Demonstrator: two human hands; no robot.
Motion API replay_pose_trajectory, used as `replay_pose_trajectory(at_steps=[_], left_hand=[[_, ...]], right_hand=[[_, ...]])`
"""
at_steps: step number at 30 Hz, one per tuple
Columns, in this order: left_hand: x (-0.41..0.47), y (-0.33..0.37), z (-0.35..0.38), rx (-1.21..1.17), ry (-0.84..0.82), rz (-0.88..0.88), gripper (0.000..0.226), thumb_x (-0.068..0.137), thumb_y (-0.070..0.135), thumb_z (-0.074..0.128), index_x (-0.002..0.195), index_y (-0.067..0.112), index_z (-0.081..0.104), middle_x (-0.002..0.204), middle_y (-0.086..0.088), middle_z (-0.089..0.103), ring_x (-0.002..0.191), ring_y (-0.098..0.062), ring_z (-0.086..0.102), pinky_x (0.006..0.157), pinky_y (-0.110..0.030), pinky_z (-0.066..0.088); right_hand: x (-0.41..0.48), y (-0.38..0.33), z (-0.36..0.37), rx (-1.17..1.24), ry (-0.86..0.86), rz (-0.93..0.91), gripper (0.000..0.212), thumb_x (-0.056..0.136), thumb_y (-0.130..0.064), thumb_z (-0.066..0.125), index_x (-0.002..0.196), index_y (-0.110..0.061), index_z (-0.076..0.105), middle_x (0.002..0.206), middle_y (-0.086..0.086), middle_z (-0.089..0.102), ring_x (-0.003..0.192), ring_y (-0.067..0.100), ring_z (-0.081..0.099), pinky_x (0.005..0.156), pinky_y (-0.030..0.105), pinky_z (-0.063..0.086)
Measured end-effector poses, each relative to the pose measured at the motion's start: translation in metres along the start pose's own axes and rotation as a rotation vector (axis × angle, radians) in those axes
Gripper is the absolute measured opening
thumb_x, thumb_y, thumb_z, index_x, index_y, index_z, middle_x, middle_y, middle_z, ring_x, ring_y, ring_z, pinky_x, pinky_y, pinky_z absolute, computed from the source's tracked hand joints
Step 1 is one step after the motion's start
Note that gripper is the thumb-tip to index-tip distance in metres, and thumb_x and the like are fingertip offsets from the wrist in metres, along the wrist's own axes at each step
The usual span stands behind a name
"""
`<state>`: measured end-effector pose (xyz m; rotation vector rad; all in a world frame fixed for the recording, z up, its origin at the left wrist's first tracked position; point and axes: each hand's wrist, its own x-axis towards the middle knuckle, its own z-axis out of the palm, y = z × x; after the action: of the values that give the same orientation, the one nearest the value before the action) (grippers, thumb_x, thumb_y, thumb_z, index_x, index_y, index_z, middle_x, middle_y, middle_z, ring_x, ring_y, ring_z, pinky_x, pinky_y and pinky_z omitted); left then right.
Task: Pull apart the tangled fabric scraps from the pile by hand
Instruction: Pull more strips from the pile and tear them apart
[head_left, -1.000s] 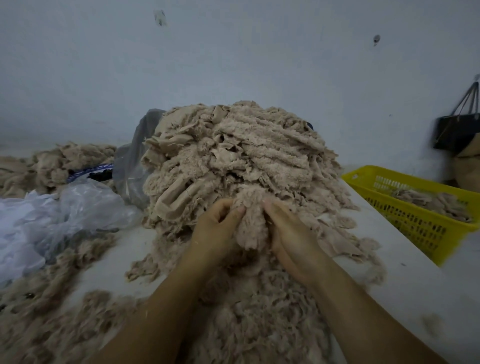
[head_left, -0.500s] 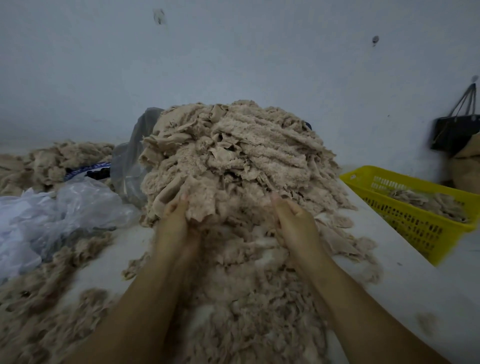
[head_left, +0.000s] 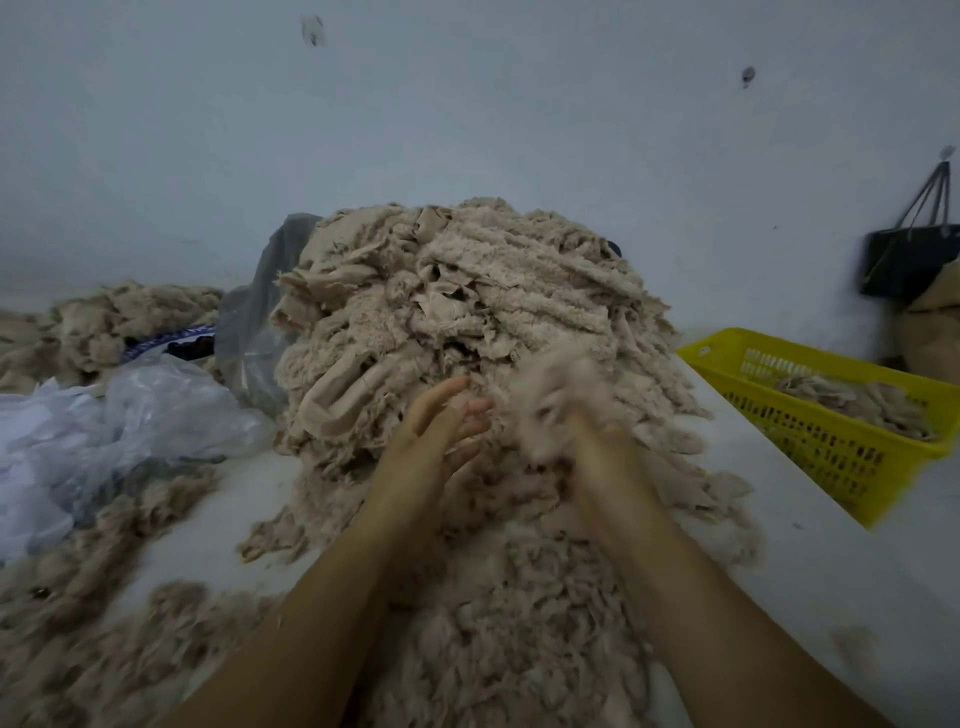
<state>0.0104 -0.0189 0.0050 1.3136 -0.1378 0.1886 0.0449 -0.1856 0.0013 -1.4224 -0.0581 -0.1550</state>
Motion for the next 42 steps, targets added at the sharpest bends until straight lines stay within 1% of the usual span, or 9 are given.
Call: replay_pose_trajectory(at_steps=[4, 9, 13, 16, 23, 27, 32, 38, 42], left_hand=[[-0.002, -0.006, 0.003, 0.144, -0.027, -0.036, 0.020, 0.102, 0.033, 0.053, 0.117, 0.033, 0.065, 0.110, 0.012, 0.073, 0.103, -0.010, 0.070, 0.088, -0.029, 0.055], [-0.004, -0.017, 0.008, 0.413, -0.102, -0.120, 0.020, 0.104, 0.030, 0.051, 0.107, 0.034, 0.070, 0.105, 0.016, 0.073, 0.095, -0.001, 0.068, 0.087, -0.024, 0.055], [-0.003, -0.022, 0.008, 0.457, -0.076, -0.150, 0.023, 0.104, 0.028, 0.050, 0.102, 0.026, 0.073, 0.102, 0.008, 0.075, 0.098, -0.010, 0.069, 0.086, -0.023, 0.056], [-0.003, -0.021, 0.009, 0.372, -0.044, -0.205, 0.035, 0.102, 0.042, 0.048, 0.111, 0.019, 0.073, 0.105, 0.002, 0.076, 0.100, -0.016, 0.070, 0.091, -0.032, 0.055], [0.005, -0.001, -0.004, -0.295, 0.150, -0.508, 0.039, 0.098, 0.036, 0.058, 0.119, 0.005, 0.068, 0.110, -0.014, 0.075, 0.098, -0.026, 0.073, 0.075, -0.035, 0.057], [0.016, -0.001, -0.017, -0.466, 0.372, -0.417, 0.035, 0.103, 0.034, 0.050, 0.121, 0.008, 0.065, 0.121, -0.014, 0.071, 0.108, -0.028, 0.067, 0.078, -0.042, 0.057], [0.021, -0.001, -0.034, -0.129, 0.635, -0.252, 0.040, 0.102, 0.044, 0.049, 0.131, 0.019, 0.060, 0.129, -0.006, 0.064, 0.114, -0.024, 0.062, 0.095, -0.042, 0.053], [0.009, 0.008, -0.010, -0.272, 0.235, -0.219, 0.028, 0.103, 0.030, 0.050, 0.101, 0.018, 0.075, 0.102, -0.006, 0.077, 0.093, -0.019, 0.075, 0.065, -0.028, 0.060], [-0.001, 0.007, 0.007, -0.169, 0.080, -0.118, 0.028, 0.094, 0.034, 0.057, 0.096, 0.018, 0.080, 0.108, -0.007, 0.076, 0.102, -0.018, 0.073, 0.079, -0.028, 0.060]], right_hand=[[0.016, -0.014, -0.036, 0.914, 0.170, 0.048, 0.056, 0.094, -0.060, 0.049, 0.123, -0.013, 0.055, 0.110, 0.006, 0.064, 0.088, 0.013, 0.073, 0.077, 0.025, 0.058], [0.013, 0.014, -0.021, -0.371, 0.197, -0.078, 0.037, 0.098, -0.045, 0.052, 0.127, -0.023, 0.054, 0.112, -0.005, 0.067, 0.089, 0.013, 0.065, 0.071, 0.026, 0.050], [0.013, 0.028, -0.012, -0.866, -0.056, -0.144, 0.015, 0.098, -0.036, 0.056, 0.109, -0.025, 0.057, 0.101, -0.010, 0.056, 0.097, 0.020, 0.058, 0.070, 0.026, 0.042], [0.002, 0.021, -0.002, -0.890, -0.140, -0.376, 0.031, 0.101, -0.028, 0.050, 0.072, -0.034, 0.040, 0.073, -0.012, 0.044, 0.070, 0.009, 0.045, 0.055, 0.022, 0.028], [-0.033, 0.018, 0.032, -0.945, -0.648, -0.612, 0.020, 0.100, -0.036, 0.046, 0.082, -0.039, 0.038, 0.067, -0.017, 0.048, 0.061, 0.001, 0.046, 0.054, 0.023, 0.033], [-0.025, 0.013, 0.015, -1.007, -0.503, -0.438, 0.038, 0.097, -0.058, 0.044, 0.071, -0.030, 0.047, 0.065, -0.010, 0.053, 0.060, 0.002, 0.049, 0.056, 0.026, 0.039], [0.000, 0.004, -0.024, -1.036, 0.064, -0.203, 0.038, 0.103, -0.049, 0.037, 0.079, -0.026, 0.055, 0.070, -0.001, 0.056, 0.066, 0.019, 0.055, 0.060, 0.033, 0.044], [-0.013, 0.003, 0.002, -0.962, -0.077, -0.419, 0.054, 0.096, -0.058, 0.038, 0.144, -0.033, 0.038, 0.142, -0.011, 0.035, 0.097, 0.000, 0.046, 0.081, 0.027, 0.041], [-0.021, 0.015, 0.022, -0.850, -0.372, -0.274, 0.012, 0.097, -0.036, 0.049, 0.093, -0.025, 0.051, 0.091, -0.018, 0.054, 0.074, -0.008, 0.048, 0.061, 0.010, 0.036]])
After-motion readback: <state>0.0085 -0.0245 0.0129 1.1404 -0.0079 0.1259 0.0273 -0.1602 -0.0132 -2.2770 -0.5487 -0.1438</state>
